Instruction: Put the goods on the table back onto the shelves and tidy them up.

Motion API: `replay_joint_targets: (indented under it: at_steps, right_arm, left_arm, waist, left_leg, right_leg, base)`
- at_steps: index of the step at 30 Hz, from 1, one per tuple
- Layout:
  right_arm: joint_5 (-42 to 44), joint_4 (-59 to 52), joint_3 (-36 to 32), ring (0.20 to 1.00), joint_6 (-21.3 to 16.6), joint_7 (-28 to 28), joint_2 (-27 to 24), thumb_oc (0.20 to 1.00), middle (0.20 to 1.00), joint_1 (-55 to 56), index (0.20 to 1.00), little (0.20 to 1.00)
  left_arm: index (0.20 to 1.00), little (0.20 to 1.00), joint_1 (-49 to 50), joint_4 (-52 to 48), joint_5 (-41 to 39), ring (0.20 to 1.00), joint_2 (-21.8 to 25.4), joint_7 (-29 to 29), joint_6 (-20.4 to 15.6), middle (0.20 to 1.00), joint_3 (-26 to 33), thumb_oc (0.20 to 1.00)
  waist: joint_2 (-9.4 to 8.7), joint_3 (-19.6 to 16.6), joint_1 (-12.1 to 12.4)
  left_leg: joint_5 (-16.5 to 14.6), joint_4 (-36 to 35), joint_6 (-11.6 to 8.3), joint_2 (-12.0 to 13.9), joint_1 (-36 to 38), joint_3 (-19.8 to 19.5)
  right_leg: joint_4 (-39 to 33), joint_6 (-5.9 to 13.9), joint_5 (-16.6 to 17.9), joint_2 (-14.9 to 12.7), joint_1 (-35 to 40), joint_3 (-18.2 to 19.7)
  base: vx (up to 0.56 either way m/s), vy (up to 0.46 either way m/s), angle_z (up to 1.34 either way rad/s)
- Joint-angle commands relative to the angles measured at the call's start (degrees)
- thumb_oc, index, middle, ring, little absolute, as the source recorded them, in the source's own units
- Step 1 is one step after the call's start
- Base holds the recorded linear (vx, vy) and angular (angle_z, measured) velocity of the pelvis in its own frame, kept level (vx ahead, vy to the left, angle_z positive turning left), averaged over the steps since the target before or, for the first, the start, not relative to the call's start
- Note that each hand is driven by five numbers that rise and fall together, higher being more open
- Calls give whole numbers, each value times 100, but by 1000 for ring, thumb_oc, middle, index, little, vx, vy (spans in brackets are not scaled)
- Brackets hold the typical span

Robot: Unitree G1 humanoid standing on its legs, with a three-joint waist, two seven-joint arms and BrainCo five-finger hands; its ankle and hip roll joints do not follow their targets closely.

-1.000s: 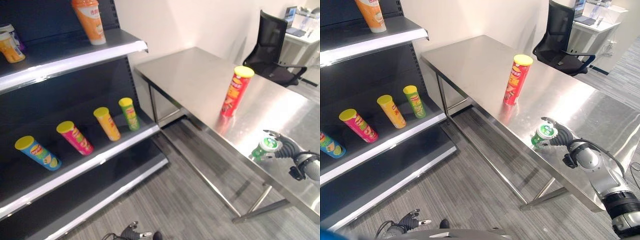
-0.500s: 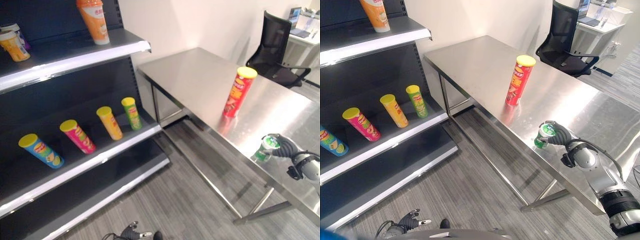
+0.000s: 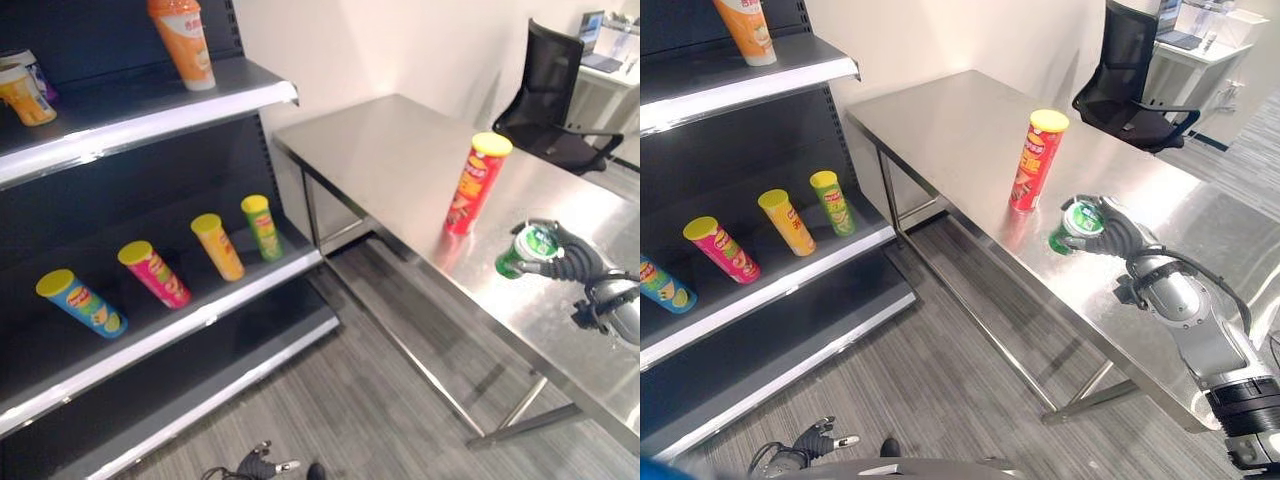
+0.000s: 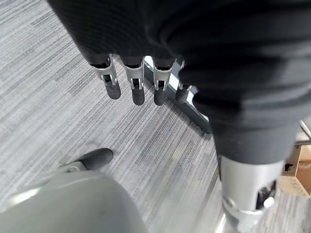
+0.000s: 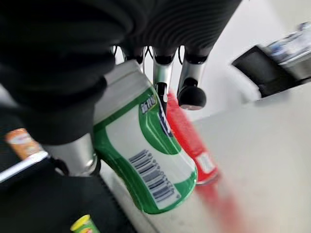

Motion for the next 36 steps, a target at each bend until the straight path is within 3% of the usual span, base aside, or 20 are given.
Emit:
replay_joint_targets:
  at_steps: [1,5,6,9,12,13,15,22,26,28,30,32,33,34,35,36]
  right_arm:
    - [400,-207,62,200,-285,-115,-206,200,200,-580,200,200]
    - [368,-216,61,200,-290,-188,-227,200,200,-629,200,200]
    - [310,-161,80,200,-261,-243,-210,200,200,-629,200,200]
    - [234,-201,76,200,-225,-289,-140,200,200,-619,200,200]
    - [204,-151,46,200,-214,-366,-48,200,200,-618,200,200]
    - [96,-144,-52,200,-167,-375,9,200,200,-512,200,200]
    - [36,-196,-80,200,-132,-337,53,200,200,-449,200,200]
    - [-249,-208,24,200,-29,-395,307,200,200,-590,200,200]
    - [-411,-191,86,200,0,-435,354,200,200,-692,200,200]
    - [-515,-249,15,200,38,-489,249,200,200,-787,200,200]
    - [-513,-273,-41,200,30,-528,204,200,200,-810,200,200]
    - [-486,-516,-401,200,-29,-562,-76,200,200,-709,200,200]
    - [-479,-539,-407,200,-39,-565,-134,200,200,-736,200,200]
    - [-453,-577,-404,200,-43,-585,-178,200,200,-791,200,200]
    - [-453,-575,-401,200,-43,-586,-178,200,200,-799,200,200]
    - [-444,-755,-447,200,-65,-584,-300,200,200,-871,200,200]
  left_arm:
    - [1000,1000,-480,-15,-304,1000,95,33,-177,1000,-61,1000]
    - [1000,1000,-491,-136,-495,1000,13,63,-175,1000,-63,1000]
    - [1000,1000,-475,-145,-614,1000,-60,73,-161,1000,-29,1000]
    - [1000,1000,-458,-116,-749,1000,-109,113,-154,1000,76,1000]
    - [1000,1000,-461,-108,-670,1000,-75,120,-145,1000,86,1000]
    - [1000,1000,-466,-70,-542,1000,-30,113,-97,1000,114,1000]
    - [1000,1000,-451,-56,-441,1000,-5,98,-91,1000,119,1000]
    - [1000,1000,-541,55,-207,1000,134,116,-74,1000,129,1000]
    - [1000,1000,-589,-32,-136,1000,312,91,-58,1000,129,1000]
    - [1000,1000,-646,-90,-109,1000,447,68,-8,1000,75,1000]
    - [1000,1000,-696,-68,-65,1000,497,59,0,1000,51,1000]
    - [1000,1000,-738,-127,-40,1000,580,-28,-55,1000,33,1000]
    - [1000,1000,-732,-134,-65,1000,603,-36,-75,1000,51,1000]
    - [1000,1000,-756,-100,-86,1000,627,-38,-67,1000,87,1000]
    - [1000,1000,-761,-98,-86,1000,627,-38,-68,1000,90,1000]
    - [1000,1000,-875,105,-1,1000,664,-40,-71,1000,136,1000]
  waist:
    - [-45,227,350]
    - [-94,496,457]
    - [-91,544,474]
    - [-89,545,460]
    - [-68,516,448]
    - [3,400,408]
    - [23,300,393]
    - [-124,149,486]
    - [-217,153,500]
    - [-225,304,404]
    - [-200,341,373]
    - [-143,393,245]
    - [-174,411,236]
    - [-217,425,164]
    - [-213,409,165]
    - [-303,448,21]
  left_leg:
    - [-589,206,-581,692,423,188]
    - [-551,915,-663,717,-111,39]
    - [-436,943,-620,787,-269,355]
    - [-46,663,-629,1060,-413,807]
    - [120,412,-615,1211,-440,1115]
    - [176,155,-604,1296,-295,1424]
    - [113,148,-566,1199,-232,1504]
    - [-414,347,-165,473,-135,1598]
    - [-630,238,151,30,29,1563]
    - [-719,128,349,-178,268,1435]
    - [-751,116,371,-173,297,1409]
    - [-828,66,312,-158,395,1200]
    - [-863,66,281,-160,415,1165]
    - [-906,66,247,-164,447,1070]
    - [-890,66,250,-160,420,1075]
    - [-955,66,209,-170,508,909]
  right_leg:
    - [98,-170,-586,128,-54,-41]
    - [98,-321,-757,215,84,-396]
    - [98,-334,-790,197,132,-591]
    - [98,-265,-741,125,150,-843]
    - [98,-220,-720,80,145,-976]
    - [98,-161,-728,51,193,-1124]
    - [112,-120,-689,-43,246,-1179]
    - [796,182,-518,-900,156,-1276]
    - [1985,331,-224,-1439,-239,-1066]
    - [3070,353,369,-1677,-672,-753]
    - [3360,346,317,-1627,-905,-594]
    - [2503,233,-106,-1231,-1022,-438]
    - [2096,229,-159,-1164,-1055,-395]
    - [1431,282,-33,-951,-1194,-60]
    - [1391,277,6,-940,-1205,-60]
    - [848,451,263,-707,-1469,779]
  base:
    - [-15,-107,21]
    - [-82,-151,65]
    - [-21,26,105]
    - [-3,65,89]
    - [45,122,63]
    - [116,220,54]
    - [182,296,46]
    - [113,277,28]
    - [105,300,21]
    - [108,292,20]
    - [79,153,53]
    - [165,45,26]
    - [173,-92,18]
    - [90,-86,20]
    - [157,-134,15]
    - [134,-99,26]
